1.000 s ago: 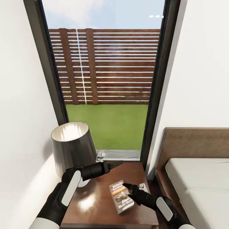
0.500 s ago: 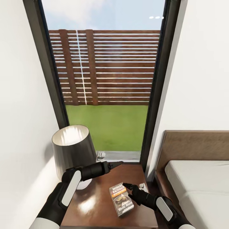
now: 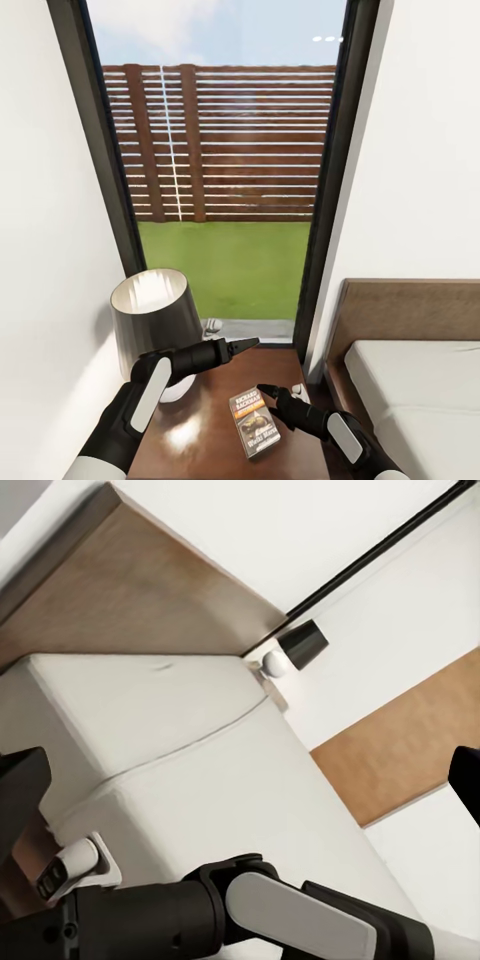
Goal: In the bedroom, move the book from the bed onto either nightstand, and place the two sandals side by side next to the bed.
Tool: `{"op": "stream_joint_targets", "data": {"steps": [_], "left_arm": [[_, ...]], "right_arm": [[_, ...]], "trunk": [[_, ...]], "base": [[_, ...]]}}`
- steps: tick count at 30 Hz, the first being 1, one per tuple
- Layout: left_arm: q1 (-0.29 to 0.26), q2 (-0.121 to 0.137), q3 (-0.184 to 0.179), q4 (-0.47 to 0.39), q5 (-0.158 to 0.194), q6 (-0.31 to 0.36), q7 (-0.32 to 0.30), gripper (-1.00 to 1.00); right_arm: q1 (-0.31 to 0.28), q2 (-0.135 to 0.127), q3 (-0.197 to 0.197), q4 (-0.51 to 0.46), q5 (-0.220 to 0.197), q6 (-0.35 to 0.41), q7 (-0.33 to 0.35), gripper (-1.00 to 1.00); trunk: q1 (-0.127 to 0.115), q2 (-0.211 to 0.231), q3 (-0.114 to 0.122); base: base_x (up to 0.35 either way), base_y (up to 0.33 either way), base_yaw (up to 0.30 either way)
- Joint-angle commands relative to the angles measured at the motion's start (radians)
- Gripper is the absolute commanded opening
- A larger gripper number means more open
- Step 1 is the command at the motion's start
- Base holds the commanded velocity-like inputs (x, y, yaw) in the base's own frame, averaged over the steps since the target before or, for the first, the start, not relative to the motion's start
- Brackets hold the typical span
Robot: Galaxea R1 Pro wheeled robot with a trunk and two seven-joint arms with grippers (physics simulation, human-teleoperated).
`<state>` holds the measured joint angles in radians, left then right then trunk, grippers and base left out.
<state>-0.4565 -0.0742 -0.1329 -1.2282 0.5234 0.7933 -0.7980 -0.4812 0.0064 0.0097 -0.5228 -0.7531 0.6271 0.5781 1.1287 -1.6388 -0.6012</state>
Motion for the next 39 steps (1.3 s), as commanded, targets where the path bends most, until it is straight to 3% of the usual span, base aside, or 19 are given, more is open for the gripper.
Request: {"op": "stream_joint_targets", "data": {"steps": [1, 27, 31, 34, 39], "left_arm": [[-0.001, -0.001, 0.001, 0.0, 0.003, 0.005, 0.001, 1.0], [-0.001, -0.001, 0.003, 0.001, 0.002, 0.005, 0.012, 1.0], [-0.001, 0.0, 0.005, 0.008, 0.001, -0.014, 0.089, 1.0], [-0.001, -0.001, 0.005, 0.039, 0.001, -0.077, 0.191, 1.0], [-0.002, -0.002, 0.004, 0.066, 0.002, -0.149, 0.327, 1.0]], "right_arm": [[0.0, 0.0, 0.001, 0.0, -0.006, 0.005, -0.001, 1.0], [0.0, 0.0, 0.0, 0.01, -0.001, 0.001, -0.008, 1.0], [0.0, -0.001, -0.005, 0.037, 0.002, -0.057, -0.012, 1.0], [0.0, -0.006, -0.008, 0.152, 0.003, -0.176, -0.013, 1.0], [0.0, -0.008, -0.001, 0.311, 0.003, -0.275, -0.014, 1.0]], "trunk": [[-0.004, 0.007, 0.002], [-0.104, 0.189, 0.084], [-0.119, 0.217, 0.096], [-0.131, 0.238, 0.106], [-0.15, 0.273, 0.121]], "base": [[0.0, 0.0, 0.0], [0.0, 0.0, 0.0], [0.0, 0.0, 0.0], [0.0, 0.0, 0.0], [0.0, 0.0, 0.0]]}}
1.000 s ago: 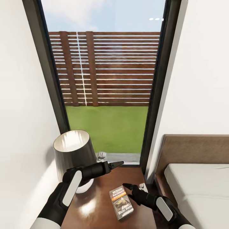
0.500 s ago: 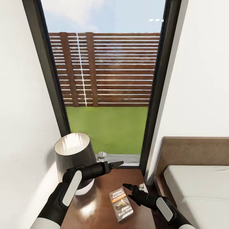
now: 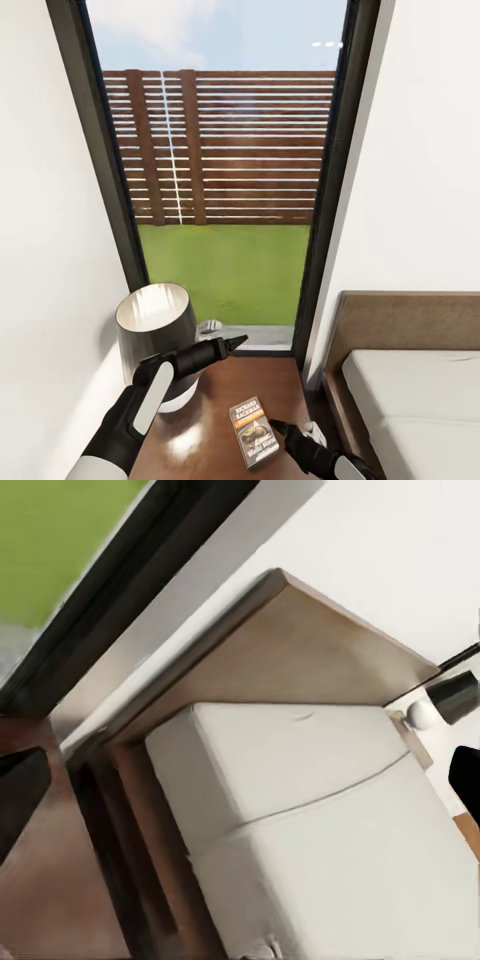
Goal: In the bedroom, move the book from the bed onto either nightstand, and place the two sandals side by side next to the bed.
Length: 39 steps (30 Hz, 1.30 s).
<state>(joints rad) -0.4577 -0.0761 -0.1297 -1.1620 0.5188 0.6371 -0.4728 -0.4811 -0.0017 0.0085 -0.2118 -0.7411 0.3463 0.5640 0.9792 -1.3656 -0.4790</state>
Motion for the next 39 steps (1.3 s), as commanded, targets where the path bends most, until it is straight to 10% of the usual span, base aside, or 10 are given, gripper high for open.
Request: {"op": "stream_joint_targets", "data": {"steps": [1, 17, 25, 39], "left_arm": [[-0.001, 0.0, 0.0, 0.014, 0.007, -0.012, 0.033, 1.0], [-0.002, 0.012, 0.003, 0.263, 0.004, -0.193, 0.199, 1.0], [-0.002, 0.048, 0.004, 0.572, 0.004, -0.464, 0.226, 1.0], [-0.002, 0.112, -0.001, 0.899, -0.008, -0.653, 0.258, 1.0]], "right_arm": [[-0.001, -0.001, 0.002, 0.017, -0.008, -0.03, 0.0, 1.0], [0.0, -0.002, 0.017, 0.182, 0.028, -0.201, -0.006, 1.0], [0.001, -0.003, 0.018, 0.264, 0.116, -0.268, -0.139, 1.0], [0.007, -0.034, 0.018, 0.286, 0.191, -0.289, -0.16, 1.0]], "trunk": [[-0.004, 0.007, 0.002], [-0.065, 0.119, 0.052], [-0.096, 0.175, 0.077], [-0.15, 0.273, 0.121]], "base": [[0.0, 0.0, 0.0], [0.0, 0.0, 0.0], [0.0, 0.0, 0.0], [0.0, 0.0, 0.0]]}}
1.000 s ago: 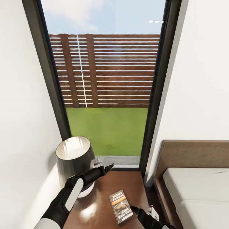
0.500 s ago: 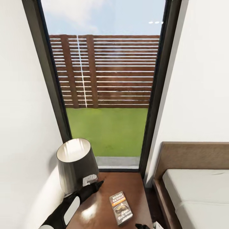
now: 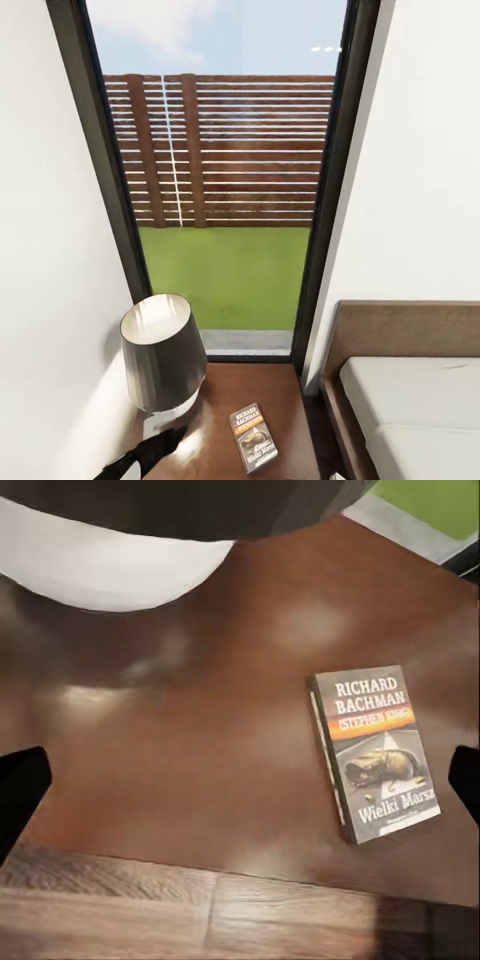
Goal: In the bedroom, move the book from the bed onto either nightstand, and place the two sandals side by side next to the bed.
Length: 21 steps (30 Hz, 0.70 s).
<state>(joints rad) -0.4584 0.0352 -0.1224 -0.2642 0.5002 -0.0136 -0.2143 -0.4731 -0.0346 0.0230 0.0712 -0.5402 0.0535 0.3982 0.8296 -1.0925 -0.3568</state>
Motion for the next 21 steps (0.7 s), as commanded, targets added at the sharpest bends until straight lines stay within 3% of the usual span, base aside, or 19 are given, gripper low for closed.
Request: {"op": "stream_joint_targets", "data": {"steps": [1, 2, 6, 11, 16, 21], "left_arm": [[0.0, 0.004, -0.01, 0.027, 0.004, -0.016, 0.009, 1.0], [0.002, 0.008, -0.011, 0.057, -0.01, -0.031, 0.018, 1.0], [0.008, 0.015, -0.013, 0.086, -0.05, -0.057, 0.03, 1.0], [0.011, 0.017, -0.015, 0.166, -0.092, -0.071, 0.046, 1.0], [0.015, 0.016, -0.016, 0.232, -0.102, -0.123, 0.049, 1.0], [0.083, 0.017, -0.016, 0.245, -0.104, -0.143, 0.05, 1.0]], "right_arm": [[-0.001, -0.024, 0.003, 0.005, -0.01, 0.003, 0.005, 1.0], [-0.001, -0.056, 0.003, 0.008, -0.009, 0.003, 0.005, 1.0], [-0.001, -0.088, 0.003, 0.008, -0.009, 0.003, 0.005, 1.0], [-0.001, -0.098, 0.003, 0.01, -0.009, 0.003, 0.005, 1.0], [-0.001, -0.1, 0.003, 0.01, -0.009, 0.003, 0.005, 1.0], [0.001, -0.1, 0.003, 0.011, -0.009, 0.003, 0.005, 1.0]], "trunk": [[-0.004, 0.007, 0.002], [-0.008, 0.014, 0.005], [-0.023, 0.042, 0.018], [-0.042, 0.077, 0.034], [-0.061, 0.112, 0.049], [-0.081, 0.147, 0.065]], "base": [[0.0, 0.0, 0.0], [0.0, 0.0, 0.0], [0.0, 0.0, 0.0], [0.0, 0.0, 0.0], [0.0, 0.0, 0.0], [0.0, 0.0, 0.0]]}}
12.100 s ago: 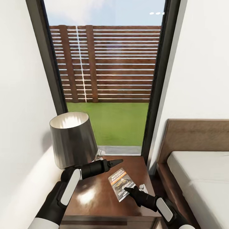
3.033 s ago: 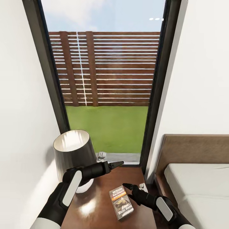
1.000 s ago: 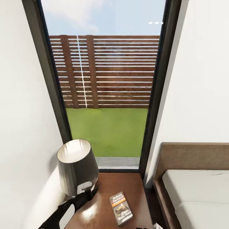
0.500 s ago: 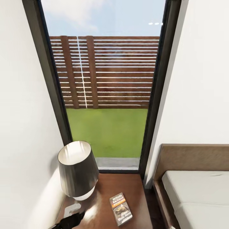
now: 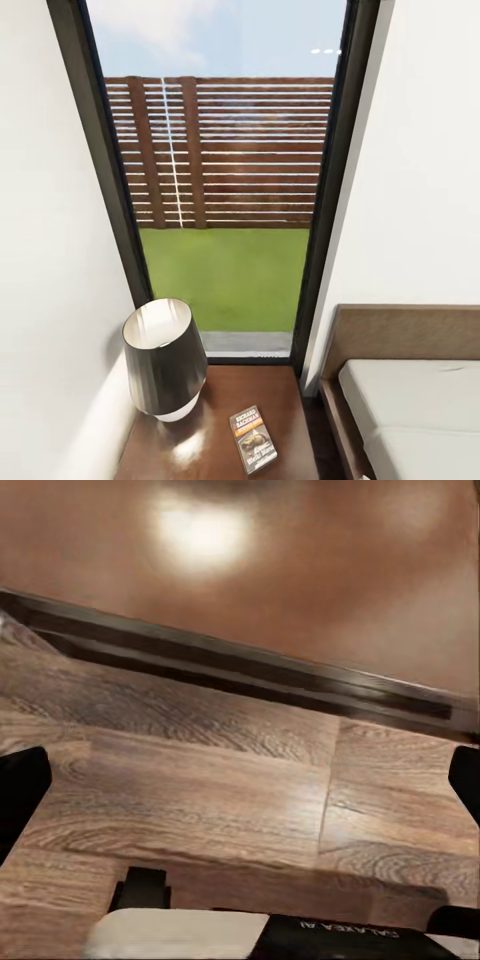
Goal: In the bedroom, move the book from the bed onto either nightstand, and place the two sandals side by side next to the bed.
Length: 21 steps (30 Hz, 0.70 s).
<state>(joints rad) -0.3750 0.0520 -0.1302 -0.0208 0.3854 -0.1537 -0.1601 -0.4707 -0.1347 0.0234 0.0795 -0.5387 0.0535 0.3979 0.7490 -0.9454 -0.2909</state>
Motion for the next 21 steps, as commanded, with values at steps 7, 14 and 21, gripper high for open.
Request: {"op": "stream_joint_targets", "data": {"steps": [7, 14, 21], "left_arm": [[0.122, 0.002, -0.008, 0.004, 0.01, -0.026, -0.004, 1.0], [0.176, 0.001, -0.008, 0.004, 0.01, -0.033, -0.004, 1.0], [0.183, 0.002, -0.008, 0.003, 0.01, -0.033, -0.004, 1.0]], "right_arm": [[0.047, 0.001, 0.003, 0.004, -0.01, 0.004, 0.005, 1.0], [0.1, 0.001, 0.003, 0.003, -0.01, 0.004, 0.005, 1.0], [0.105, 0.001, 0.003, 0.002, -0.01, 0.005, 0.005, 1.0]], "trunk": [[-0.027, 0.048, 0.021], [-0.054, 0.097, 0.043], [-0.054, 0.097, 0.043]], "base": [[0.0, 0.0, 0.0], [0.0, 0.0, 0.0], [0.0, 0.0, 0.0]]}}
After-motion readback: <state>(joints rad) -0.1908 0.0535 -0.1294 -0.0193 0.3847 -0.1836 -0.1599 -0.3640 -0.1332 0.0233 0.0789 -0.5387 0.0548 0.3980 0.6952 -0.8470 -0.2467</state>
